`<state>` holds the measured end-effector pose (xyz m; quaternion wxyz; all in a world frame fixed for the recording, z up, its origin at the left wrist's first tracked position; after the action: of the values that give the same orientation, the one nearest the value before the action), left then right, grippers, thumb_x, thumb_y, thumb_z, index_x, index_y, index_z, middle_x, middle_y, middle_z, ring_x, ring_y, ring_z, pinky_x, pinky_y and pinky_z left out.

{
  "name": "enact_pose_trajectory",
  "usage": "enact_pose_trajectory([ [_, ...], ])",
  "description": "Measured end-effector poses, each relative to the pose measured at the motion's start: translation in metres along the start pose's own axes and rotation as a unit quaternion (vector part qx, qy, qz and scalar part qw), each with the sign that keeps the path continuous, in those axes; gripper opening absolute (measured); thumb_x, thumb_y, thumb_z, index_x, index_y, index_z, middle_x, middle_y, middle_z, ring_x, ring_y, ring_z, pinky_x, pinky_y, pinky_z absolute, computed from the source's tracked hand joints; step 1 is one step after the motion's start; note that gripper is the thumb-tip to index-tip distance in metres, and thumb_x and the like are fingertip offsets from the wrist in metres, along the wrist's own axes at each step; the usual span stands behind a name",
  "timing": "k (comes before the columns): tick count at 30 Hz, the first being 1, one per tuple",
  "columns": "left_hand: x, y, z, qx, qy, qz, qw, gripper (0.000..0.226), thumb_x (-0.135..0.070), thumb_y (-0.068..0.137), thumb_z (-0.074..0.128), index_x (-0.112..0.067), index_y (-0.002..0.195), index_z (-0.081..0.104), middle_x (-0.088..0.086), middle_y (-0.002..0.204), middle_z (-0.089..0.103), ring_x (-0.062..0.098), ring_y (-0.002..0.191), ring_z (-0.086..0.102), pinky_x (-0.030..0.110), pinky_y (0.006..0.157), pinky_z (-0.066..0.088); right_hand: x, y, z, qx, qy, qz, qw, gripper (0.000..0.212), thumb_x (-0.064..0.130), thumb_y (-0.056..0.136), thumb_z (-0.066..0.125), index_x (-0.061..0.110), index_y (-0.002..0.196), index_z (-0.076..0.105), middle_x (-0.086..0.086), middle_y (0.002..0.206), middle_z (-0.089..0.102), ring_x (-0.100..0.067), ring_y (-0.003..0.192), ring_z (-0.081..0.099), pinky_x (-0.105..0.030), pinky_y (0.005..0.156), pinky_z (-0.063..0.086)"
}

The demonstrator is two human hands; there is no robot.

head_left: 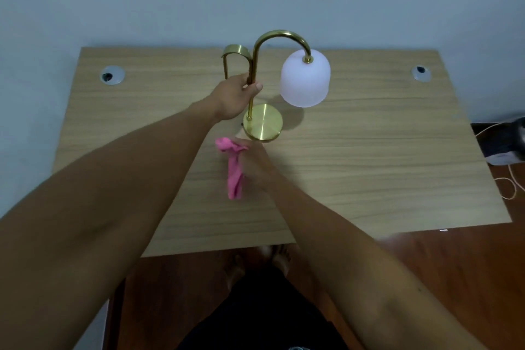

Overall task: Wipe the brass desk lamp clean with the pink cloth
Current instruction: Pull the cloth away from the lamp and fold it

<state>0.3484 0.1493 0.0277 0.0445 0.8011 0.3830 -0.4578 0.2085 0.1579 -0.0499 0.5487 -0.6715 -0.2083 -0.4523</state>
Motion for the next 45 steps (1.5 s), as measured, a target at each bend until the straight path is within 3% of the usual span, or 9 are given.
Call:
enact_pose_trajectory([
  [4, 0.025, -0.036, -0.001, -0.027, -0.085, -0.052, 0.995, 0.061, -0.059, 0.102, 0.045, -0.008, 0.130, 0.061, 0.012, 0.123, 0.070, 0.029, 0.116, 0.067, 0.043, 0.098, 0.054, -0.002, -0.020, -0.027, 0.025, 0.081, 0.098, 0.992, 0.038, -0.004, 0.097, 0.049, -0.004, 0.134, 0.057, -0.023, 0.120, 0.064, -0.043, 0.118, 0.062, -0.058, 0.105, 0.051],
  [8, 0.058, -0.073, 0.013, 0.002, -0.205, -0.142, 0.969, 0.072, -0.071, 0.097, 0.040, -0.008, 0.118, 0.069, 0.005, 0.105, 0.074, 0.024, 0.101, 0.068, 0.038, 0.089, 0.054, 0.013, -0.043, -0.044, 0.084, 0.212, 0.113, 0.967, 0.038, -0.003, 0.095, 0.051, 0.000, 0.133, 0.053, -0.015, 0.106, 0.067, -0.029, 0.093, 0.068, -0.038, 0.084, 0.060],
  [12, 0.064, -0.102, 0.045, 0.080, -0.346, -0.170, 0.919, 0.034, -0.050, 0.095, 0.051, -0.023, 0.082, 0.065, -0.005, 0.073, 0.056, 0.013, 0.067, 0.049, 0.030, 0.069, 0.039, 0.025, -0.059, -0.046, 0.137, 0.213, 0.096, 0.963, 0.030, 0.002, 0.097, 0.049, 0.004, 0.127, 0.053, -0.009, 0.089, 0.071, -0.021, 0.076, 0.070, -0.032, 0.066, 0.064],
  [18, 0.052, -0.117, 0.054, 0.078, -0.346, -0.099, 0.930, 0.055, -0.024, 0.076, 0.086, -0.018, 0.126, 0.065, 0.008, 0.114, 0.074, 0.025, 0.102, 0.074, 0.029, 0.079, 0.062, 0.022, -0.065, -0.060, 0.116, 0.178, 0.098, 0.972, 0.034, 0.002, 0.096, 0.052, 0.004, 0.130, 0.054, -0.015, 0.105, 0.067, -0.029, 0.094, 0.071, -0.041, 0.085, 0.062],
  [22, 0.041, -0.112, 0.051, 0.010, -0.305, -0.087, 0.948, 0.024, -0.019, 0.093, 0.072, -0.017, 0.115, 0.064, 0.013, 0.113, 0.073, 0.027, 0.095, 0.073, 0.038, 0.084, 0.063, 0.025, -0.073, -0.082, 0.094, 0.139, 0.103, 0.980, 0.039, 0.001, 0.095, 0.055, 0.003, 0.134, 0.054, -0.018, 0.114, 0.065, -0.030, 0.100, 0.070, -0.039, 0.087, 0.061],
  [24, 0.031, -0.110, 0.056, 0.007, -0.297, -0.094, 0.950, 0.011, -0.024, 0.102, 0.058, -0.016, 0.107, 0.064, 0.008, 0.103, 0.072, 0.020, 0.081, 0.069, 0.029, 0.067, 0.059, 0.027, -0.077, -0.100, 0.068, 0.119, 0.092, 0.986, 0.041, -0.001, 0.093, 0.057, -0.001, 0.134, 0.053, -0.019, 0.116, 0.065, -0.028, 0.097, 0.070, -0.036, 0.080, 0.062],
  [28, 0.004, -0.109, 0.081, 0.042, -0.314, -0.100, 0.943, 0.027, -0.026, 0.105, 0.047, -0.024, 0.089, 0.069, -0.008, 0.069, 0.064, 0.006, 0.052, 0.056, 0.020, 0.049, 0.049, 0.024, -0.082, -0.145, 0.010, 0.112, 0.066, 0.991, 0.041, -0.002, 0.097, 0.053, -0.012, 0.136, 0.047, -0.021, 0.115, 0.064, -0.030, 0.100, 0.069, -0.042, 0.091, 0.057],
  [37, -0.051, -0.101, 0.181, 0.036, -0.280, -0.134, 0.950, 0.026, -0.051, 0.106, 0.038, -0.028, 0.117, 0.046, -0.001, 0.095, 0.066, 0.016, 0.073, 0.063, 0.032, 0.066, 0.050, -0.002, -0.109, -0.248, -0.009, 0.125, 0.029, 0.992, 0.024, 0.021, 0.109, 0.045, 0.015, 0.129, 0.059, -0.011, 0.102, 0.070, -0.024, 0.089, 0.071, -0.043, 0.078, 0.064],
  [45, -0.089, -0.091, 0.282, 0.088, -0.316, -0.217, 0.919, 0.024, -0.025, 0.107, 0.048, -0.010, 0.102, 0.067, 0.002, 0.085, 0.072, 0.016, 0.073, 0.069, 0.028, 0.060, 0.054, -0.042, -0.102, -0.351, -0.038, 0.097, 0.038, 0.994, 0.024, 0.022, 0.109, 0.047, 0.012, 0.128, 0.058, -0.013, 0.105, 0.071, -0.022, 0.083, 0.074, -0.038, 0.067, 0.066],
])
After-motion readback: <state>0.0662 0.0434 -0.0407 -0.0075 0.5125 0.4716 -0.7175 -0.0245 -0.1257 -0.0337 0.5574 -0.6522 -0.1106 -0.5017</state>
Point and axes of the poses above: each hand's wrist, its own y-axis towards the middle knuckle, its own z-axis out of the palm, x = y × z, the point moved 9 cm from there along y, towards the middle knuckle
